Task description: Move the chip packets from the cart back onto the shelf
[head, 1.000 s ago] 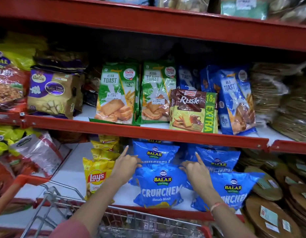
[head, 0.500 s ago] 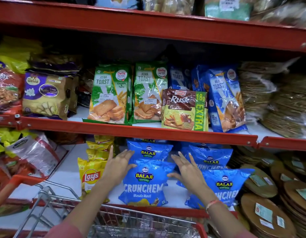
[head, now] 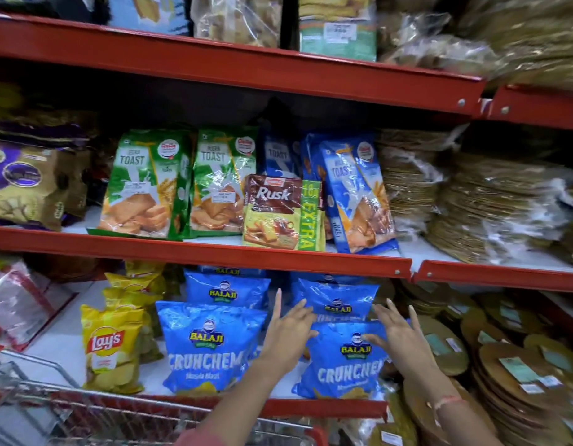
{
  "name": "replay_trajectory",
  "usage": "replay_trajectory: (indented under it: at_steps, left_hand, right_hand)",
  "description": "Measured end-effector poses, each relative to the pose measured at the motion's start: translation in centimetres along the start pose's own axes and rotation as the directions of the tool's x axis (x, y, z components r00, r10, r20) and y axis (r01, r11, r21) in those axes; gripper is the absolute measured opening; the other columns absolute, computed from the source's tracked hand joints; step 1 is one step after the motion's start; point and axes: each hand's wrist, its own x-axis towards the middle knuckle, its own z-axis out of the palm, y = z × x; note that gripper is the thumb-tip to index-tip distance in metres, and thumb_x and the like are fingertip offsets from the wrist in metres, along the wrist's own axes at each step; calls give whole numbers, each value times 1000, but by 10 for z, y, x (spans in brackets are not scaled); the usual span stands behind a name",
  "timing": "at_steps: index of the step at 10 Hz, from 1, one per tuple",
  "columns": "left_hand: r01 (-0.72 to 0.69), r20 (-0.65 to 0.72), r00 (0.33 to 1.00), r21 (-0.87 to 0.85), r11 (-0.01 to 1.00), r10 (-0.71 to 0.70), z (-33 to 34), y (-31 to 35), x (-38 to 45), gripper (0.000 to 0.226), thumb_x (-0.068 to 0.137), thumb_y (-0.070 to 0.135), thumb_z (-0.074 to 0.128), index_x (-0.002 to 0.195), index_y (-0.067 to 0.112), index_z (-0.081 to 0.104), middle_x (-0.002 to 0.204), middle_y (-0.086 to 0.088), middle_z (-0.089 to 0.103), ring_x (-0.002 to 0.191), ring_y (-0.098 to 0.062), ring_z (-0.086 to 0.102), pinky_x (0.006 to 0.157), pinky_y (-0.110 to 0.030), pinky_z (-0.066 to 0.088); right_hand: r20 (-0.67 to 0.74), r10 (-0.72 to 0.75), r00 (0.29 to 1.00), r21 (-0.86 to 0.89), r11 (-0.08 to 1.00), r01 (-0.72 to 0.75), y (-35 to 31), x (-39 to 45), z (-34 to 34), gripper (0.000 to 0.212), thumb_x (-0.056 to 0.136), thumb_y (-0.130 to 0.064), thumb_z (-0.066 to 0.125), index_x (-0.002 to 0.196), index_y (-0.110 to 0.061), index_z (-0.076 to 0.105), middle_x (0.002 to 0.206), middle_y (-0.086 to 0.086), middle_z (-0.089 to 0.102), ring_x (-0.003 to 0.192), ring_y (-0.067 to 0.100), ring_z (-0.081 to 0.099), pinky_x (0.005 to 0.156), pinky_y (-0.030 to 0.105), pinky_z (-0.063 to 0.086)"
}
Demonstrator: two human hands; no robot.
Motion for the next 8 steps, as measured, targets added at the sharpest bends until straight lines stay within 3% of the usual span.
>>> replay_trajectory:
  at_steps: [1, 2, 3, 4, 5, 6, 7, 8]
  left_hand:
    - [107, 88, 990, 48, 993, -111, 5, 7, 9, 28, 93, 12, 52, 121, 11, 52, 133, -2, 56, 137, -17, 31, 99, -44, -40]
    - [148, 103, 982, 110, 983, -160, 8, 5, 11, 28, 92, 7, 49, 119, 13, 52, 130, -4, 59, 136, -13, 33, 105, -46, -29]
    - [188, 57, 980, 90, 978, -193, 3, -1, 12, 31, 90, 4, 48, 118, 15, 53, 132, -7, 58, 133, -9, 36, 108, -42, -27]
    - [220, 87, 969, 133, 966, -232, -6, -10, 11, 42, 84, -1, 51, 123, 13, 50, 139, -11, 51, 134, -9, 35, 108, -43, -23]
    - [210, 134, 964, 152, 966, -231, -13, -11, 11, 48, 80, -3, 53, 125, 12, 47, 139, -13, 49, 134, -11, 36, 113, -44, -18]
    - [188, 93, 976, 114, 976, -199, -9, -11, 11, 39, 86, 3, 53, 124, 12, 48, 138, -11, 51, 135, -12, 35, 113, -42, -23]
    - [141, -65, 989, 80, 987, -136, -10, -20, 3, 27, 95, 27, 46, 116, 14, 57, 123, -2, 64, 121, -13, 53, 112, -36, -21]
    - [59, -316, 948, 49, 997, -40, -41, -29, 2, 38, 91, 36, 33, 106, 18, 64, 105, 5, 73, 104, -10, 64, 115, -40, 6]
  right_hand:
    - [-23, 63, 998, 51, 997, -62, 22, -4, 0, 47, 91, -47, 47, 132, -23, 44, 139, 1, 49, 139, 15, 24, 114, 44, 4]
    - [-94, 57, 994, 122, 991, -45, 29, -2, 9, 23, 90, -19, 60, 112, -23, 61, 120, 3, 66, 130, 18, 43, 112, 47, 19]
    - [-115, 32, 993, 80, 997, -23, 27, 7, 21, 31, 74, 1, 72, 96, -21, 67, 99, 0, 74, 110, 16, 61, 110, 36, 21]
    - [-173, 5, 985, 95, 995, 12, 16, 11, 19, 39, 59, 9, 79, 84, -19, 68, 83, -4, 74, 94, 12, 68, 102, 36, 23]
    - [-159, 42, 986, 121, 992, -22, 6, 8, 16, 43, 57, 11, 78, 86, -19, 68, 85, -4, 74, 90, 11, 69, 102, 35, 21]
    - [-153, 84, 985, 135, 989, -64, 4, 3, 13, 29, 77, 3, 67, 97, -19, 65, 99, 4, 73, 108, 16, 62, 110, 35, 23]
    - [-197, 110, 974, 228, 971, -64, -7, 2, -5, 11, 89, -21, 61, 99, -18, 64, 100, 7, 71, 110, 23, 59, 105, 43, 36]
    - [-340, 139, 930, 315, 949, -27, -29, 5, -47, 24, 86, -29, 63, 105, -16, 63, 98, 8, 70, 93, 26, 65, 74, 39, 55]
